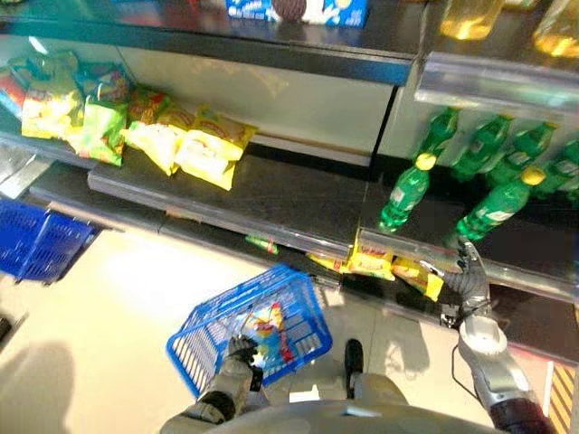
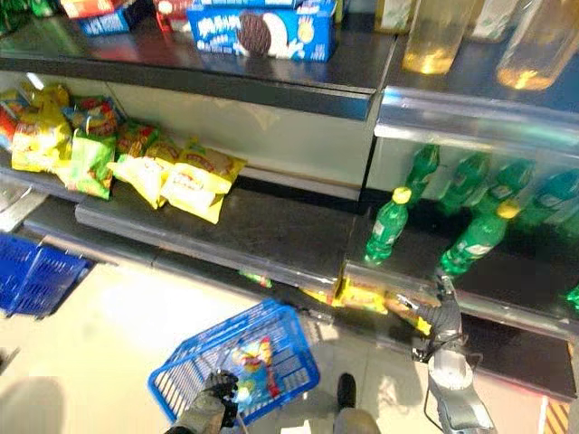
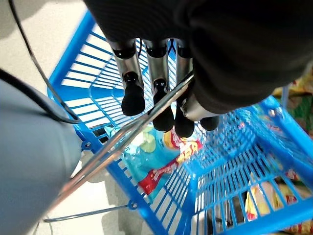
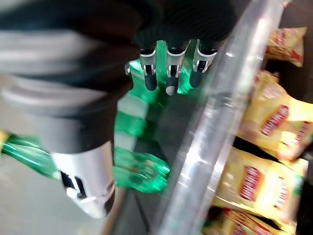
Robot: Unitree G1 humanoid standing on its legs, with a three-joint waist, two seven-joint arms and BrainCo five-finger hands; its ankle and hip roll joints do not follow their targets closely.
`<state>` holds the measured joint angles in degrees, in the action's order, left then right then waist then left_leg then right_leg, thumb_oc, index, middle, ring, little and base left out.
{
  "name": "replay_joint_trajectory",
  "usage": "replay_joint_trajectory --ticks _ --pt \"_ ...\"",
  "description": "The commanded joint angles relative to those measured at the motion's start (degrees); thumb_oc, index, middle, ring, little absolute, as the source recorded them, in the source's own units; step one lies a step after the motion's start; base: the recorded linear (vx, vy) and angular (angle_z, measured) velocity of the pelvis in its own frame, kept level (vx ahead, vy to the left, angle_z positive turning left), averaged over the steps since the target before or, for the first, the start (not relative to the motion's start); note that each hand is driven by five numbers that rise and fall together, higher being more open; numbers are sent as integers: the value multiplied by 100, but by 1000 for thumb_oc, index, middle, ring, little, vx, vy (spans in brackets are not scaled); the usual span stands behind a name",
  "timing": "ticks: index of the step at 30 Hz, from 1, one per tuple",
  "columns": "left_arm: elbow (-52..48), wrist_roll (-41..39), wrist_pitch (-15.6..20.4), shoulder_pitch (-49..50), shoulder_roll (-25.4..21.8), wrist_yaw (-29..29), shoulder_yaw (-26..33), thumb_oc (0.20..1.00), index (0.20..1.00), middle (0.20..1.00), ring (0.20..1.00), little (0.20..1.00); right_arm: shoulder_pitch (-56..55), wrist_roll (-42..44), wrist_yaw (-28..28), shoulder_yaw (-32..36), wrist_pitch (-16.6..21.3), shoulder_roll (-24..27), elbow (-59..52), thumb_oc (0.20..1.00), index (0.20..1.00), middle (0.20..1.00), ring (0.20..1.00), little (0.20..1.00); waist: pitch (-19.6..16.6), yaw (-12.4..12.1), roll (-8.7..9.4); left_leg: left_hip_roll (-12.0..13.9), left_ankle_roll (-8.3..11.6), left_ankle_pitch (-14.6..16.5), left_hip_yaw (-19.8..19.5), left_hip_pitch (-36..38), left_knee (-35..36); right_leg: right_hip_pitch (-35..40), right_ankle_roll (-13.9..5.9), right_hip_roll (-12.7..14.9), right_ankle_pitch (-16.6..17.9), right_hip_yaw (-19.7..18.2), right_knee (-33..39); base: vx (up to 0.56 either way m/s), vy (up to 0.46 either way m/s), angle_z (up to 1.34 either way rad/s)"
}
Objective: Pick up the snacks into the basket
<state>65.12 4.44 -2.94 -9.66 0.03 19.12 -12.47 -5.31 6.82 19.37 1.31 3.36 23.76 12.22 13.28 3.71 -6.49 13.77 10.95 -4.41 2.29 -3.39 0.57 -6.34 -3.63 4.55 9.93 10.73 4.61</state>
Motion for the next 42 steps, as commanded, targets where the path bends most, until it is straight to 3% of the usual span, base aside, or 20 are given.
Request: replay_joint_trajectory --ticks 1,4,13,31,42 --pt "96 325 -30 -83 -511 235 -84 200 200 200 200 200 556 -322 340 200 185 100 -369 1000 1000 1000 1000 1000 312 -94 307 -616 -416 -361 161 -148 357 -381 -382 381 -709 -52 -969 -74 -103 21" --pt "219 223 -27 -94 -453 239 -129 200 200 200 200 200 979 -397 452 86 112 235 -76 1000 1000 1000 1000 1000 365 -172 189 -752 -412 -465 34 -314 438 -567 -348 344 -678 -63 -996 -61 -34 13" --pt "133 207 17 -112 -515 232 -573 200 200 200 200 200 2510 -117 803 -236 -18 676 1275 1000 1000 1000 1000 1000 619 -314 -18 -885 -484 -411 258 -545 443 -835 -361 417 -494 -150 -870 -23 45 2" --pt "86 -21 55 -22 -551 234 -753 200 200 200 200 200 3769 295 1031 -399 36 992 1806 1000 1000 1000 1000 1000 709 -456 -74 -1033 -525 -316 303 -579 443 -764 -446 499 -247 -269 -471 5 20 -1" --pt "90 -22 54 3 -523 171 -779 200 200 200 200 200 3865 463 895 -537 70 821 1941 1000 1000 1000 1000 1000 675 -476 -112 -1076 -537 -287 310 -559 443 -713 -457 522 -184 -285 -345 0 1 0"
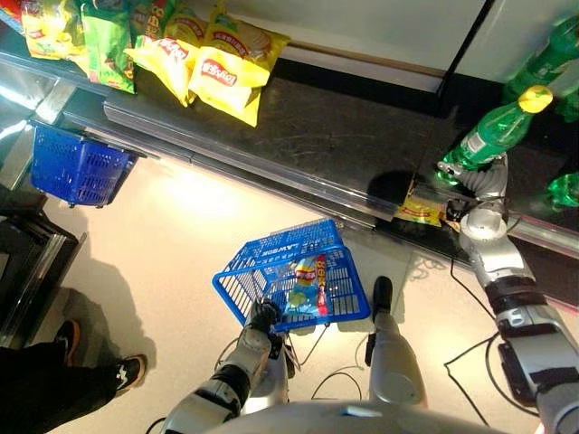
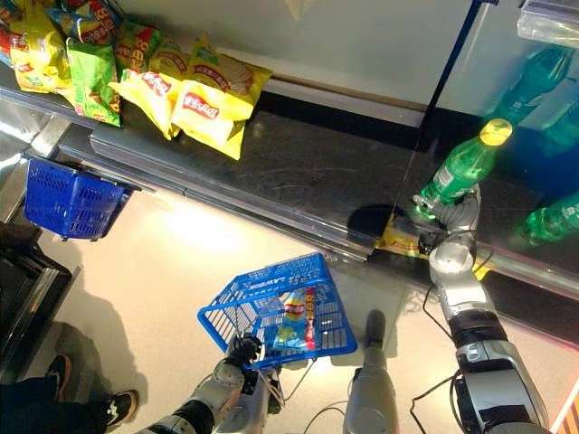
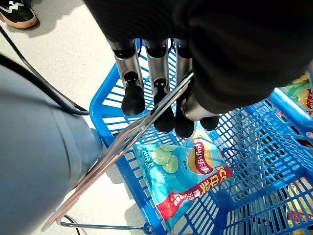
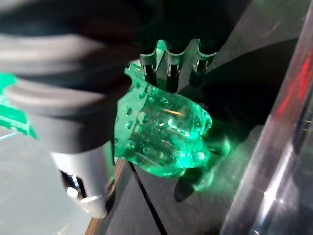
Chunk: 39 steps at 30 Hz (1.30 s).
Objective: Pick up the snacks into the basket
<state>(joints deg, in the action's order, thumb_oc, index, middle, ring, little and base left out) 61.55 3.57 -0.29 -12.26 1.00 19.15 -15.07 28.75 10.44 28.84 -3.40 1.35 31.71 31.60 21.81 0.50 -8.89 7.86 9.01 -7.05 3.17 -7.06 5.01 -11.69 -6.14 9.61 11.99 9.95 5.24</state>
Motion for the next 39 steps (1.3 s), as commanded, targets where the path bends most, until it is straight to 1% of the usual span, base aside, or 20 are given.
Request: replay_joint_trajectory --ticks 1,4,7,10,11,12,13,14,15,18,21,26,33,36,37,38,39 --pt "448 65 -212 263 -621 168 -519 200 200 200 200 200 459 101 -52 -67 271 27 4 1000 1000 1000 1000 1000 -179 -155 128 -485 -344 -23 223 -192 -1 -179 -207 16 -390 -207 -407 0 0 0" --pt "435 77 -210 276 -624 153 -529 200 200 200 200 200 530 188 -85 -131 304 -54 72 1000 1000 1000 1000 1000 -197 -174 98 -511 -354 -18 224 -205 -1 -192 -220 25 -347 -207 -355 0 8 -1" --pt "369 65 -183 356 -637 147 -557 200 200 200 200 200 676 485 -153 -207 414 -227 74 1000 1000 1000 1000 1000 -230 -214 23 -561 -367 -15 213 -261 -1 -227 -243 53 -293 -240 -282 -1 26 -4" --pt "294 18 -145 414 -629 154 -609 200 200 200 200 200 807 693 -120 -201 489 -313 157 1000 1000 1000 1000 1000 -253 -256 -48 -604 -383 -8 211 -288 -1 -261 -256 88 -260 -253 -256 0 20 -3" --pt "292 17 -146 415 -630 154 -610 200 200 200 200 200 810 696 -120 -203 492 -313 162 1000 1000 1000 1000 1000 -255 -258 -47 -604 -383 -8 213 -290 -1 -264 -257 88 -258 -255 -255 -3 53 -3" --pt "260 -34 -127 457 -637 153 -646 200 200 200 200 200 995 761 -80 -255 498 -355 383 922 922 922 922 922 -266 -297 -113 -642 -391 -5 213 -321 -1 -287 -273 116 -230 -263 -229 -1 50 -4" --pt "251 -45 -119 460 -635 146 -665 200 200 200 200 200 1066 765 -85 -285 491 -348 456 256 256 256 256 256 -268 -305 -128 -656 -393 -6 214 -333 -1 -304 -277 122 -215 -265 -222 -1 50 -8" --pt "251 -46 -119 458 -634 146 -663 200 200 200 200 200 1073 767 -86 -288 493 -346 464 256 256 256 256 256 -268 -305 -129 -656 -393 -6 215 -336 -1 -307 -277 122 -213 -266 -221 -2 49 -11" --pt "220 -72 -109 465 -636 155 -713 200 200 200 200 200 1240 753 -85 -388 467 -357 626 200 200 200 200 200 -273 -333 -177 -682 -404 -8 201 -361 -1 -333 -285 143 -182 -276 -200 -4 47 -9" --pt "220 -119 -118 462 -639 154 -751 200 200 200 200 200 1403 780 -75 -467 438 -378 789 200 200 200 200 200 -258 -365 -200 -717 -412 -22 179 -408 -1 -369 -299 163 -132 -273 -163 -1 15 -1" --pt "231 -153 -121 447 -636 182 -731 200 200 200 200 200 1357 826 -69 -448 448 -450 662 200 200 200 200 200 -249 -361 -192 -727 -411 -32 174 -452 -1 -401 -311 183 -97 -271 -134 -8 11 1" --pt "249 -157 -131 410 -631 220 -683 200 200 200 200 200 1079 890 -53 -311 491 -617 428 200 200 200 200 200 -178 -356 -121 -754 -421 -56 152 -533 -1 -460 -322 201 -51 -274 -117 0 0 0" --pt "290 -135 -115 376 -624 254 -579 200 200 200 200 200 739 923 -82 -204 551 -761 238 200 200 200 200 200 -171 -330 -78 -775 -433 -37 162 -518 -1 -454 -323 207 -45 -309 -113 0 0 0" --pt "310 -110 -121 368 -620 229 -475 200 200 200 200 200 413 1201 -329 -158 649 -848 -109 200 200 200 200 200 -190 -289 -34 -777 -436 -21 169 -473 -1 -418 -313 198 -63 -336 -120 0 0 0" --pt "310 -110 -122 371 -621 228 -476 200 200 200 200 200 405 1204 -331 -156 647 -848 -117 200 200 200 200 200 -190 -290 -32 -777 -436 -21 169 -470 -1 -415 -313 198 -64 -336 -120 0 0 0" --pt "318 -98 -129 365 -634 204 -417 200 200 200 200 200 245 1611 -542 -121 795 -892 -470 200 200 200 200 200 -195 -264 8 -766 -436 -10 174 -442 -1 -395 -306 186 -77 -346 -125 0 0 0" --pt "317 -98 -129 369 -636 203 -418 200 200 200 200 200 234 1614 -543 -119 792 -892 -481 200 200 200 200 200 -196 -265 9 -766 -436 -10 174 -439 -1 -391 -306 186 -79 -346 -125 0 0 0"
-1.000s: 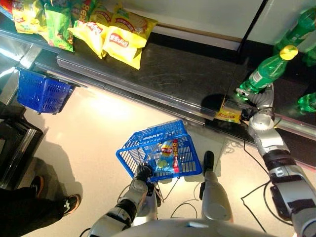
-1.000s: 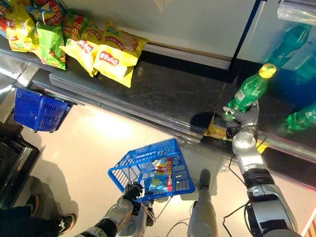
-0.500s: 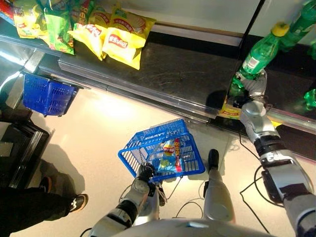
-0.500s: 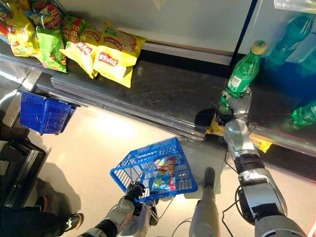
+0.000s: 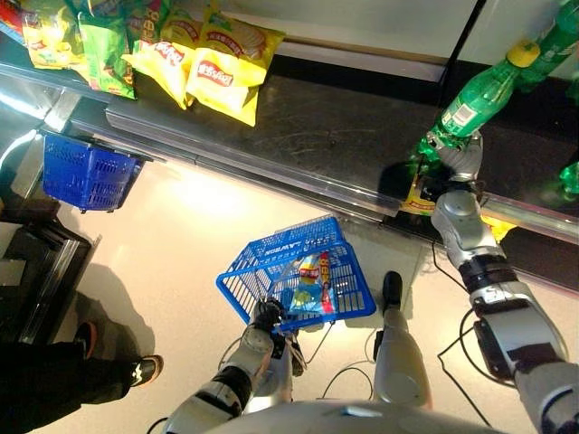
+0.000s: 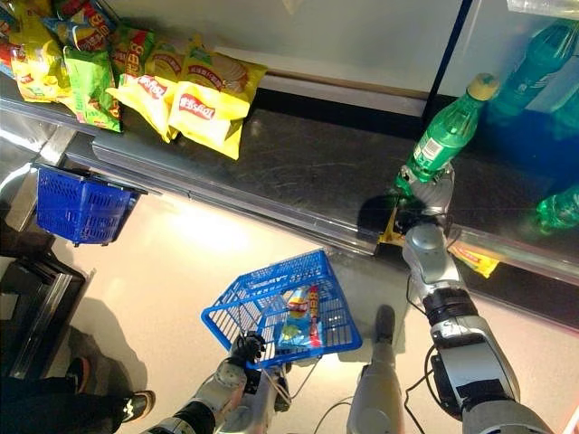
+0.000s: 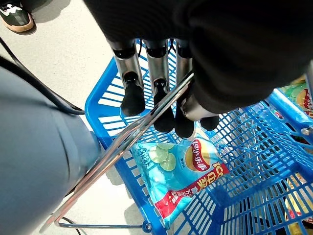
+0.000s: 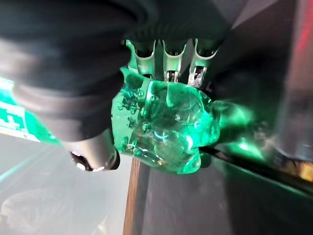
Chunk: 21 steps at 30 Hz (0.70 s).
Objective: Pick up the snacks into the basket
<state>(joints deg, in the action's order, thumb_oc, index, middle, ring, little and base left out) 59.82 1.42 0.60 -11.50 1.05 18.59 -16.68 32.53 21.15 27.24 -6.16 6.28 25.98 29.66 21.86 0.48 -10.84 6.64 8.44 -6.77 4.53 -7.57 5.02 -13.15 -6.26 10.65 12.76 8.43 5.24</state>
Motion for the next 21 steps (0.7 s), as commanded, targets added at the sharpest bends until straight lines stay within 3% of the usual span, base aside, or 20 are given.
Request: replay_joint_trajectory --ticks 1,9,21 --pt "491 135 -226 289 -646 238 -224 200 200 200 200 200 -227 594 -471 170 339 -301 -543 200 200 200 200 200 -210 -251 229 -639 -380 -35 41 -379 -2 -235 -292 76 -160 -198 -129 0 0 0" --pt "672 258 -310 209 -692 113 165 200 200 200 200 200 -1316 600 -1249 520 639 35 -3067 200 200 200 200 200 -273 -57 482 -567 -352 -4 75 -283 -2 -163 -282 19 -218 -200 -159 3 -4 0" --pt "899 336 -375 184 -738 -11 600 200 200 200 200 200 -2464 631 -2121 744 598 230 -4798 200 200 200 200 200 -470 107 752 -457 -324 68 122 -108 -2 -15 -256 -76 -315 -217 -182 16 -17 0"
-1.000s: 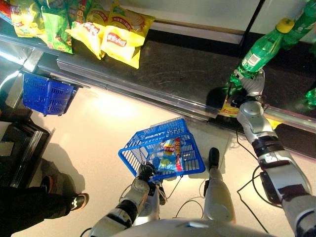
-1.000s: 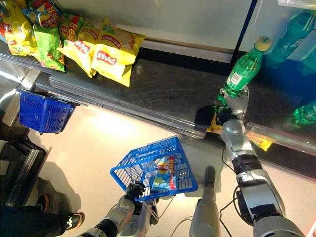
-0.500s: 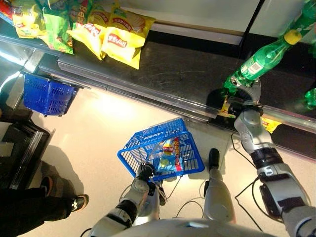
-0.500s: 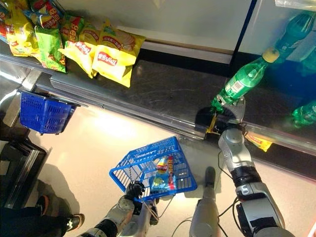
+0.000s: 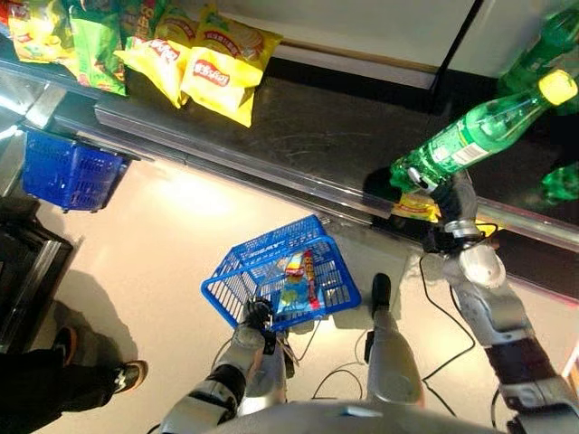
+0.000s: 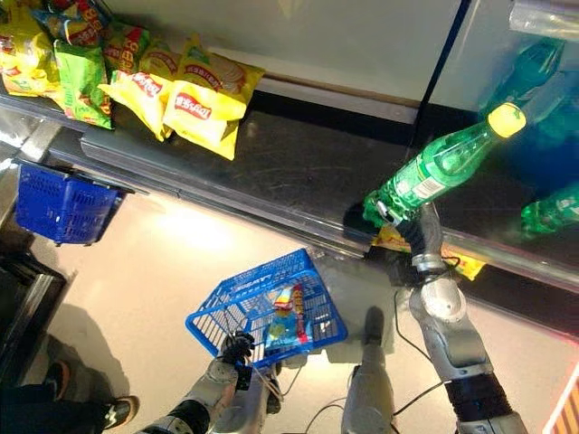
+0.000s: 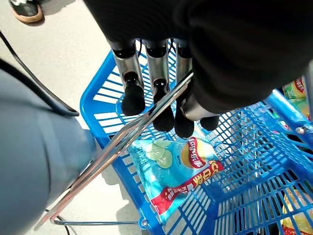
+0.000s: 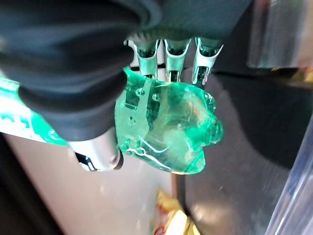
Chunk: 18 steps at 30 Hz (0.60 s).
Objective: Pick up the snacks into the basket
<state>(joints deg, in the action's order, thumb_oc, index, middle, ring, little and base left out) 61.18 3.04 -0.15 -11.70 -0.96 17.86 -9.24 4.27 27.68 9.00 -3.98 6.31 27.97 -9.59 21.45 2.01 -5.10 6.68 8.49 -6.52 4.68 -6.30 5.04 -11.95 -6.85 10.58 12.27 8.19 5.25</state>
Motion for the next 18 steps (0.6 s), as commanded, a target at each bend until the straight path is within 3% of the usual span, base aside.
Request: replay_joint_trajectory --ticks 1,9,11,15,18 --pt "793 174 -315 201 -567 60 -26 200 200 200 200 200 90 -51 -514 530 502 101 -1035 200 200 200 200 200 -464 -14 219 -445 -320 46 120 -209 -4 -120 -193 -84 -283 -193 -203 0 0 0" --pt "773 161 -275 128 -632 -30 204 200 200 200 200 200 -1013 -652 -1166 607 211 440 -1092 200 200 200 200 200 -495 100 336 -358 -286 49 138 -153 -4 -108 -176 -142 -353 -209 -294 0 0 0" --pt "693 101 -246 91 -650 -19 255 200 200 200 200 200 -1271 -1540 -1149 498 107 587 -708 200 200 200 200 200 -475 131 353 -341 -281 39 142 -154 -4 -125 -170 -156 -370 -215 -327 0 0 0" --pt "503 -62 -167 58 -670 46 275 200 200 200 200 200 -1544 -2475 -1166 319 -39 734 -91 200 200 200 200 200 -418 170 350 -325 -282 21 144 -172 -4 -167 -164 -173 -393 -223 -388 -8 -1 -2" --pt "270 -300 -67 -16 -709 156 275 200 200 200 200 200 -1568 -3401 -858 38 -234 756 824 200 200 200 200 200 -361 184 347 -324 -290 9 134 -179 -4 -189 -158 -180 -402 -225 -423 -25 -6 -6"
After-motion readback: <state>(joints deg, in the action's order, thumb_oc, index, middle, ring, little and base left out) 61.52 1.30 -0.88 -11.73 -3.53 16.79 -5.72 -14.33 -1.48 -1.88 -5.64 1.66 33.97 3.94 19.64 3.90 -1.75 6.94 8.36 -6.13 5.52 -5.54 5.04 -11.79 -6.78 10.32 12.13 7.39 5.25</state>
